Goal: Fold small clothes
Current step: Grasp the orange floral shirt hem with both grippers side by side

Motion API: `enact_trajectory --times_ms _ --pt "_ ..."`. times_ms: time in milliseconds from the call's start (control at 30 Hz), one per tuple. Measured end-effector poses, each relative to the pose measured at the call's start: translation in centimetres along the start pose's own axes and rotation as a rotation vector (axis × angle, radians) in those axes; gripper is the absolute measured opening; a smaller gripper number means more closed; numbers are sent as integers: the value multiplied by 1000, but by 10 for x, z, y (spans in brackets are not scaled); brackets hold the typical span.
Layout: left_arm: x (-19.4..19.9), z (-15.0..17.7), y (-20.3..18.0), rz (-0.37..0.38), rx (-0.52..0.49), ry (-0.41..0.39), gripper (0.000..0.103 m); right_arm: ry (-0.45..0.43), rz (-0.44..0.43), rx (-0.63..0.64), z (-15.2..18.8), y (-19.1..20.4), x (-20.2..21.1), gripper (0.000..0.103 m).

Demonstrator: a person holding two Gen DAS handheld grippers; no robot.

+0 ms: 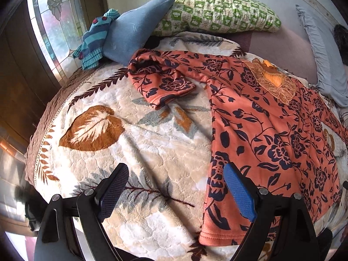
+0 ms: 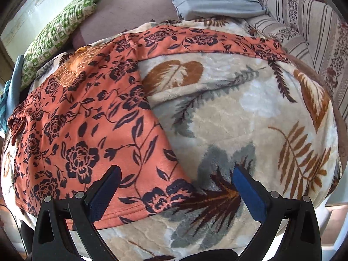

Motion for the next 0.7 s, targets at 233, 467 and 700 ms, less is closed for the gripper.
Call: enact_trajectory --times_ms 233,467,700 --pt "-50 4 2 146 75 156 89 77 -71 18 0 10 -44 101" --pt "-83 24 -37 352 42 275 44 53 -84 148 4 33 -47 63" --pt "-54 15 -23 346 -10 200 8 -23 -291 114 5 34 17 5"
Point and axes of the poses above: each gripper's, at about its wrist camera, not at the fingertips, and x roughly against the way its jaws point, y to its left, z to its underside, the point moved 4 cm from there along -x, roughly the way its jaws point, and after that the axes turned 5 degrees about -z, right-handed, at the moved point
